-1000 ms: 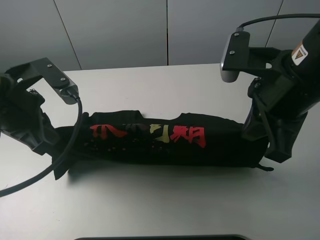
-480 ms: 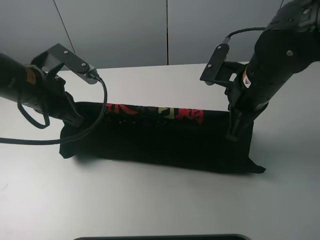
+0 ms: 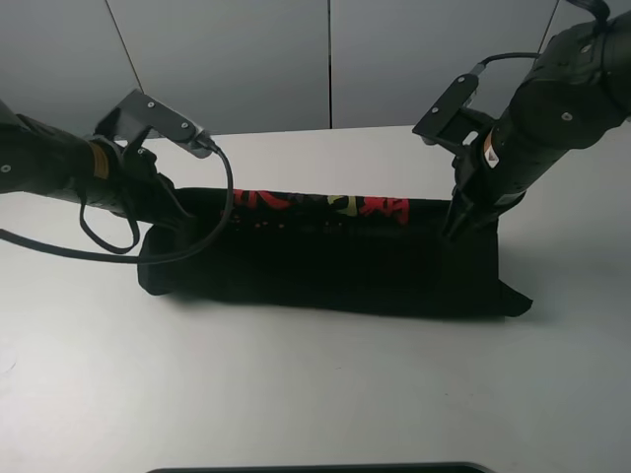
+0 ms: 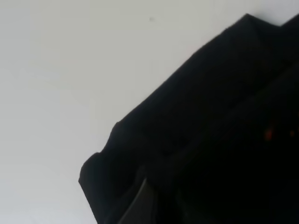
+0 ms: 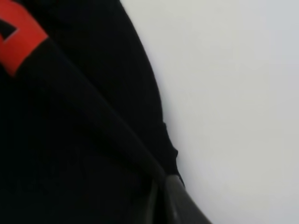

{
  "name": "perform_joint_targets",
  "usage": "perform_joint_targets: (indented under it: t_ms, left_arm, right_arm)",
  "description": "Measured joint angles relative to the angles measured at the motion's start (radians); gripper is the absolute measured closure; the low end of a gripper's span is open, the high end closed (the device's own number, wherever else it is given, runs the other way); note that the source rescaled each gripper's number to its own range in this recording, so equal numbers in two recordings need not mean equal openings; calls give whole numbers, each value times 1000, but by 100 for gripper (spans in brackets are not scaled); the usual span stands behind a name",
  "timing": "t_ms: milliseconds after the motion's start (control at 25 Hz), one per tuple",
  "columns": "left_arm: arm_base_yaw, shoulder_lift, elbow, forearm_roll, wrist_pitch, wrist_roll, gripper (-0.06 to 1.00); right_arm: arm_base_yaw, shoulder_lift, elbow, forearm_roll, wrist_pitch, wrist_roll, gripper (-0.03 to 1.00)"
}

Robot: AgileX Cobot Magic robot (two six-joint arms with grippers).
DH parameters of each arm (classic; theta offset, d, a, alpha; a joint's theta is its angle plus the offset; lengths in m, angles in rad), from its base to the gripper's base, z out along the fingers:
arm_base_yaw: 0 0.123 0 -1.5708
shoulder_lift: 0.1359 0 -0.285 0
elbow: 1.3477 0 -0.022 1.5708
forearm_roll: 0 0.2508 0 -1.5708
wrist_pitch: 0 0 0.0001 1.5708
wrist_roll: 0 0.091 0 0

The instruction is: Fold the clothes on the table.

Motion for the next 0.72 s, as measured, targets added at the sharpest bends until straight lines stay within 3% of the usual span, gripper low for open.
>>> perform_joint_targets:
  t_ms: [40,120,200,280,320,400,560,720]
  left_arm:
    - [16,0,0,-5,-21,-5,82]
    - [48,0,0,-16,-52,-12,58]
    - [60,0,0,-41,-59,-16,20]
    - [66,0,0,-79,-63,-25,0]
    - [66,0,0,-95,-58,-31,-3]
    - [66,0,0,-134,-33,-37,-4]
    - [67,0,-7,-218,97,-41,-5]
    - [67,15,-73,-242,244,-41,-5]
  right_arm:
    - [0,0,0,0,-4,11,95]
    - [-2,0,0,-7,-10,49,86]
    - [-4,0,0,-19,-18,85,60]
    - [-4,0,0,-21,-20,162,21]
    - [-4,0,0,-26,-22,205,7]
    - [-4,0,-3,-28,0,290,-1]
    - [-4,0,-34,-8,88,355,-3]
    - [-4,0,-59,93,130,365,-3]
